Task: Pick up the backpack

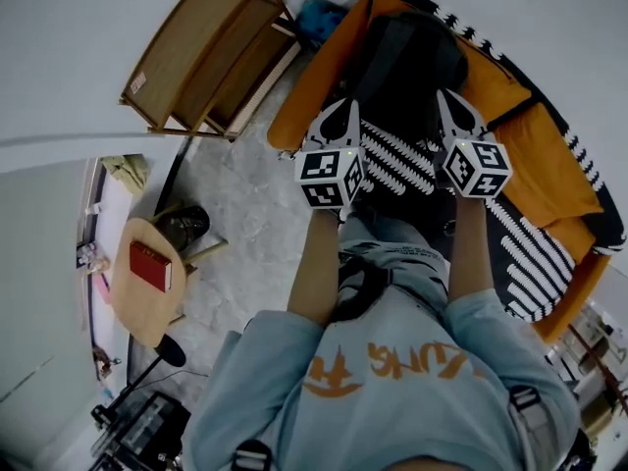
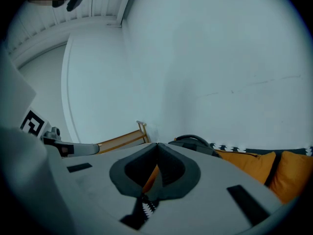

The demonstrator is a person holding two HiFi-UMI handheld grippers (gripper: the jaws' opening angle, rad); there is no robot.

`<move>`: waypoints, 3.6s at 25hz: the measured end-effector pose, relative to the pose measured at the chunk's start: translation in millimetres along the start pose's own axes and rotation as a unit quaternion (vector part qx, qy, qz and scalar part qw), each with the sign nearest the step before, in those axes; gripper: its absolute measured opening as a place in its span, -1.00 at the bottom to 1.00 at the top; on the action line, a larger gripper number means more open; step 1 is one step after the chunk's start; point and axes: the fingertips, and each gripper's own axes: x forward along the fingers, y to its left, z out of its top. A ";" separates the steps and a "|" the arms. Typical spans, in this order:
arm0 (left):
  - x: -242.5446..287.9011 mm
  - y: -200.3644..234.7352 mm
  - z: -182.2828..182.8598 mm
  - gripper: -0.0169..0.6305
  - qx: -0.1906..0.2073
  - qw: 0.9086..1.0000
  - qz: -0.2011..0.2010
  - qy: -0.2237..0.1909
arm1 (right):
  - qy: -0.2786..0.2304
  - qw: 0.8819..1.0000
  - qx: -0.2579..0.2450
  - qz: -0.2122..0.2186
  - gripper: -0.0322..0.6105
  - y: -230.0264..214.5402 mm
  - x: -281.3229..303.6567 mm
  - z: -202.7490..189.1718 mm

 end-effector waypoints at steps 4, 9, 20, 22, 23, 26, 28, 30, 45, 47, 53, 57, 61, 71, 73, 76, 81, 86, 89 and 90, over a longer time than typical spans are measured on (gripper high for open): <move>22.0 -17.2 5.1 -0.88 0.014 1.000 -0.014 0.011 | -0.005 1.000 0.012 -0.018 -0.91 -31.4 -3.3 5.9; 47.8 -22.1 0.7 -0.88 0.018 0.999 -0.028 0.034 | 0.005 0.998 0.031 -0.045 -0.91 -56.8 -4.2 -3.9; 119.1 -1.9 -10.2 -0.88 0.013 0.994 -0.078 0.081 | 0.028 0.993 0.052 -0.103 -0.91 -88.5 26.3 -20.2; 130.4 1.5 -11.9 -0.88 0.018 0.992 -0.088 0.090 | 0.028 0.992 0.056 -0.110 -0.91 -93.4 34.0 -20.8; 136.0 3.0 -12.5 -0.88 0.022 0.991 -0.093 0.095 | 0.028 0.992 0.058 -0.113 -0.91 -95.6 37.5 -21.2; 152.5 6.1 -14.3 -0.88 0.034 0.988 -0.107 0.107 | 0.029 0.990 0.062 -0.125 -0.91 -103.0 44.7 -24.8; 164.0 8.4 -15.9 -0.88 0.042 0.986 -0.116 0.115 | 0.032 0.988 0.065 -0.133 -0.91 -108.2 49.0 -28.2; 176.2 9.9 -17.3 -0.88 0.049 0.983 -0.126 0.124 | 0.034 0.987 0.068 -0.139 -0.91 -113.5 53.5 -30.8; 251.9 15.4 -31.3 -0.53 0.082 0.962 -0.182 0.185 | 0.058 0.984 0.084 -0.144 -0.67 -144.2 86.2 -43.8; 261.4 17.8 -33.1 -0.51 0.084 0.961 -0.184 0.191 | 0.063 0.983 0.087 -0.148 -0.64 -150.1 90.9 -46.7; 286.2 22.7 -40.6 -0.37 0.080 0.953 -0.200 0.212 | 0.083 0.980 0.098 -0.154 -0.51 -165.5 104.5 -57.7; 298.2 21.9 -49.5 -0.27 0.075 0.944 -0.220 0.234 | 0.096 0.977 0.108 -0.157 -0.45 -176.2 110.6 -65.1; 309.5 22.6 -52.5 -0.25 0.069 0.941 -0.231 0.238 | 0.106 0.977 0.111 -0.151 -0.43 -183.0 119.6 -69.4; 321.8 8.5 -61.8 -0.25 0.051 0.920 -0.292 0.256 | 0.118 0.980 0.111 -0.118 -0.44 -182.5 143.8 -75.6; 323.1 2.9 -60.4 -0.29 0.047 0.918 -0.300 0.256 | 0.120 0.980 0.110 -0.114 -0.46 -181.8 147.0 -75.2; 323.2 -5.6 -59.9 -0.43 0.051 0.916 -0.304 0.257 | 0.119 0.980 0.107 -0.117 -0.51 -182.5 148.8 -73.2; 309.3 -10.5 -60.1 -0.61 0.055 0.913 -0.312 0.258 | 0.111 0.980 0.110 -0.126 -0.59 -172.9 141.9 -73.4; 289.6 -18.0 -54.8 -0.68 0.069 0.909 -0.328 0.249 | 0.112 0.979 0.108 -0.129 -0.68 -162.1 130.2 -72.1; 275.8 -20.4 -51.9 -0.69 0.082 0.907 -0.334 0.245 | 0.112 0.978 0.112 -0.134 -0.71 -153.1 121.8 -71.7; 270.9 -20.8 -50.8 -0.69 0.086 0.906 -0.335 0.244 | 0.112 0.978 0.113 -0.134 -0.72 -149.7 119.0 -71.5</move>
